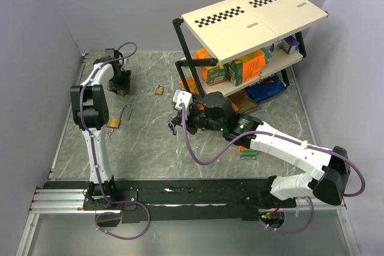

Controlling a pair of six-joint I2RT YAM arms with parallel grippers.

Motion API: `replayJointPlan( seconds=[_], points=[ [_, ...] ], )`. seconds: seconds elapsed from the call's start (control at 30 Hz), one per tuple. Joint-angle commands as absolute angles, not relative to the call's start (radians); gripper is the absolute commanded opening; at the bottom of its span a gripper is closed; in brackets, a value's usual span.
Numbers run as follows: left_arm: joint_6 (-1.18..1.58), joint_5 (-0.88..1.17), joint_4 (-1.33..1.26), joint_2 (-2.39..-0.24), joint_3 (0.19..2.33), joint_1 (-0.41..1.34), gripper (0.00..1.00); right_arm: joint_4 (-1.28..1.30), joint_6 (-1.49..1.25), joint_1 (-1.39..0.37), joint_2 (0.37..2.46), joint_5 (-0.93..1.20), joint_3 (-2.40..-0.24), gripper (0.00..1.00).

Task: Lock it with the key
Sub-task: Place the lock at the center of the board, then place the key at the center of the board.

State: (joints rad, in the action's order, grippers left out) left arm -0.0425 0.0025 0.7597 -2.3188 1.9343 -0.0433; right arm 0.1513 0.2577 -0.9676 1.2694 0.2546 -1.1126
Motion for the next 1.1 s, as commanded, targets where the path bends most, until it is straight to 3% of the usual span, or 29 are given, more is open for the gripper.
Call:
replayJointPlan(
  seconds=[0.0,0.17,0.23,0.43,0.67,0.9,1.07],
  points=[
    [-0.064,0.020,0.752,-2.289,1.960,-0.052,0.62,0.124,0.247,-0.963,1.272,0.255,-1.163,0.00],
    [-0.046,0.188,0.807,-2.149,2.025,-0.087,0.68,0.101,0.224,-0.962,1.282,0.253,-1.177,0.00],
    [-0.055,0.380,0.801,-2.022,2.010,-0.123,0.75,0.080,0.207,-0.963,1.289,0.258,-1.189,0.00],
    [-0.196,0.904,0.764,-1.602,1.728,-0.224,0.82,0.023,0.143,-0.962,1.330,0.287,-1.258,0.00],
    [-0.555,1.274,0.945,-1.182,1.333,-0.241,0.81,0.005,0.069,-0.962,1.385,0.339,-1.325,0.00],
    [-0.822,1.385,1.235,-1.062,1.247,-0.189,0.82,-0.046,0.014,-0.963,1.413,0.397,-1.368,0.00],
    [-0.714,1.399,1.160,-1.026,1.190,-0.166,0.80,-0.048,0.003,-0.965,1.424,0.428,-1.381,0.00]
  ],
)
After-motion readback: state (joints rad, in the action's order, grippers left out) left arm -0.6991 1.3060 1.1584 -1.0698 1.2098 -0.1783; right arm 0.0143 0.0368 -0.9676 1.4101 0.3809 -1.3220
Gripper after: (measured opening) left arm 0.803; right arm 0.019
